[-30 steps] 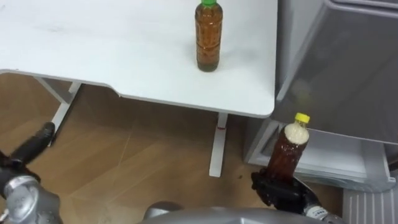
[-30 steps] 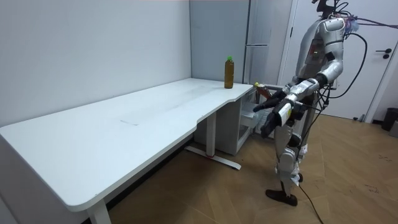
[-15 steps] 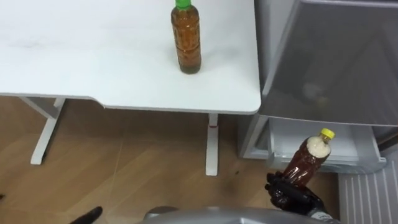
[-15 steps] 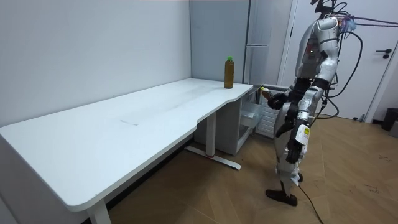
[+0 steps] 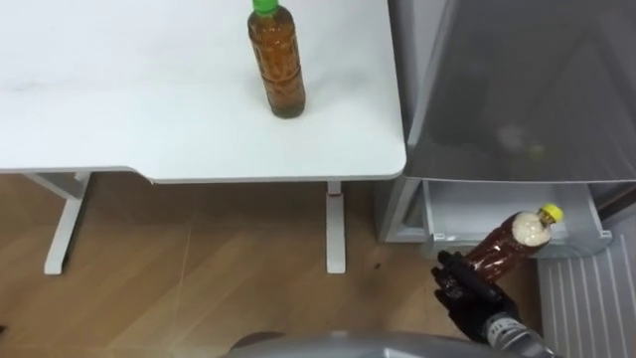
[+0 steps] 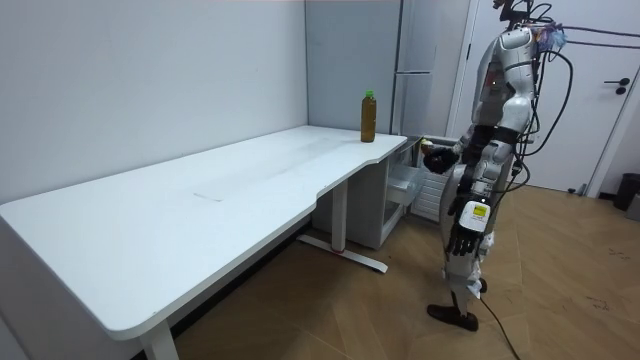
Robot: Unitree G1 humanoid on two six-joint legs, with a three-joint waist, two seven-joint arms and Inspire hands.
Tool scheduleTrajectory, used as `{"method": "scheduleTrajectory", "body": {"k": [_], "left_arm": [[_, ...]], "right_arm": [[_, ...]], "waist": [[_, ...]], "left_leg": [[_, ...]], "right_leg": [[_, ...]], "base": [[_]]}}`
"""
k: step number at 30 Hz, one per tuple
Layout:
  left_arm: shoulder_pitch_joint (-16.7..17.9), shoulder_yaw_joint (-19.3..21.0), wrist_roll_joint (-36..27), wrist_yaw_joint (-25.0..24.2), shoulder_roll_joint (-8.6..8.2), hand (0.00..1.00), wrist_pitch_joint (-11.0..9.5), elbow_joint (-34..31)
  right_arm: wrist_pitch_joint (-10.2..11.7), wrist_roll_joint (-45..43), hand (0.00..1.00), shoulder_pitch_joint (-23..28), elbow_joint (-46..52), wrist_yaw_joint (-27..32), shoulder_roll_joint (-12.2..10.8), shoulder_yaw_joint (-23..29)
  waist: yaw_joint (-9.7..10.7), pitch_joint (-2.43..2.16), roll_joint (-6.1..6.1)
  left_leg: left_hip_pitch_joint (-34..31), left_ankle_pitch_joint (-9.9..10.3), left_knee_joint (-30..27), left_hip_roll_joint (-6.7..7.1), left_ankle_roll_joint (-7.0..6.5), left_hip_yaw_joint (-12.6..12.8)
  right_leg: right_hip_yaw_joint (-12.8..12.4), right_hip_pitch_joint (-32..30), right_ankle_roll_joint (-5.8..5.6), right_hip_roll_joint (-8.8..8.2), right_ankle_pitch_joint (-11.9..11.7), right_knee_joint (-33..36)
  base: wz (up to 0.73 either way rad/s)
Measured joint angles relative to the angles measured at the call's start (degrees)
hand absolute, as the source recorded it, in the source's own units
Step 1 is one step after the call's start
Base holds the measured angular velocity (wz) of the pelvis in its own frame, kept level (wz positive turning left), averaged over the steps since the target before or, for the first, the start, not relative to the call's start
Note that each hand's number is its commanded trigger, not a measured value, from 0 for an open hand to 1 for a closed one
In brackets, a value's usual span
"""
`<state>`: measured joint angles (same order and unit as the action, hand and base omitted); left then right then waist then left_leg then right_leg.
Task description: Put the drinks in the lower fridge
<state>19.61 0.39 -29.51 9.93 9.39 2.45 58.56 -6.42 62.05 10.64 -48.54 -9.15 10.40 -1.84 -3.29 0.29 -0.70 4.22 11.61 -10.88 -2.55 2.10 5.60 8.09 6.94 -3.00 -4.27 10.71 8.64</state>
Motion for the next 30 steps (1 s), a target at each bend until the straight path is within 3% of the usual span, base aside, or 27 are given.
{"method": "scheduleTrajectory", "body": {"k": [9, 15, 21, 25, 30], "left_arm": [[-0.03, -1.74, 7.35, -4.32, 0.08, 0.0, 3.0, 1.84], [-1.35, -1.74, 20.19, -7.07, 0.11, 0.0, 4.85, 1.61], [-3.72, -1.79, 21.29, -8.31, 0.3, 0.0, 6.01, 1.39], [-3.97, -2.85, 21.29, -8.47, 0.51, 0.0, 6.35, 1.45], [-3.83, -2.93, 21.22, -10.1, 1.09, 0.0, 7.32, 1.83]], "right_arm": [[0.18, 11.76, 1.0, -4.0, 1.3, 2.85, 0.07, -0.58], [0.63, 18.92, 1.0, -7.27, 1.85, 2.85, 0.47, -0.5], [0.58, 23.53, 1.0, -10.07, -0.21, 2.83, 1.0, 0.32], [0.51, 23.97, 1.0, -10.5, -0.61, 2.83, 1.18, 0.32], [-0.65, 25.5, 1.0, -11.82, -2.41, 2.82, 1.29, 1.01]], "waist": [[-0.13, 0.0, 0.23], [0.05, 0.17, -0.28], [0.0, 0.38, -1.01], [-0.02, 0.17, -1.31], [-0.02, 0.37, -1.18]], "left_leg": [[-0.85, 0.0, -0.78, 0.0, 0.0, -0.18], [-2.11, 0.03, -1.77, 0.14, -0.03, -1.48], [-4.96, -0.02, -2.77, 0.17, -0.09, -2.09], [-5.94, -0.04, -2.82, 0.22, -0.12, -2.17], [-6.61, -0.04, -2.78, 0.27, -0.12, -2.31]], "right_leg": [[0.02, -0.06, 0.01, 0.01, 0.0, 0.22], [1.33, -0.57, 0.0, -0.07, 0.03, 0.12], [1.54, -3.03, 0.07, -0.13, -0.02, 1.14], [1.62, -3.96, 0.07, -0.17, -0.02, 1.15], [1.64, -4.37, 0.06, -0.17, -0.02, 1.06]], "base": [[0.01], [0.11], [0.03], [0.0], [0.0]]}}
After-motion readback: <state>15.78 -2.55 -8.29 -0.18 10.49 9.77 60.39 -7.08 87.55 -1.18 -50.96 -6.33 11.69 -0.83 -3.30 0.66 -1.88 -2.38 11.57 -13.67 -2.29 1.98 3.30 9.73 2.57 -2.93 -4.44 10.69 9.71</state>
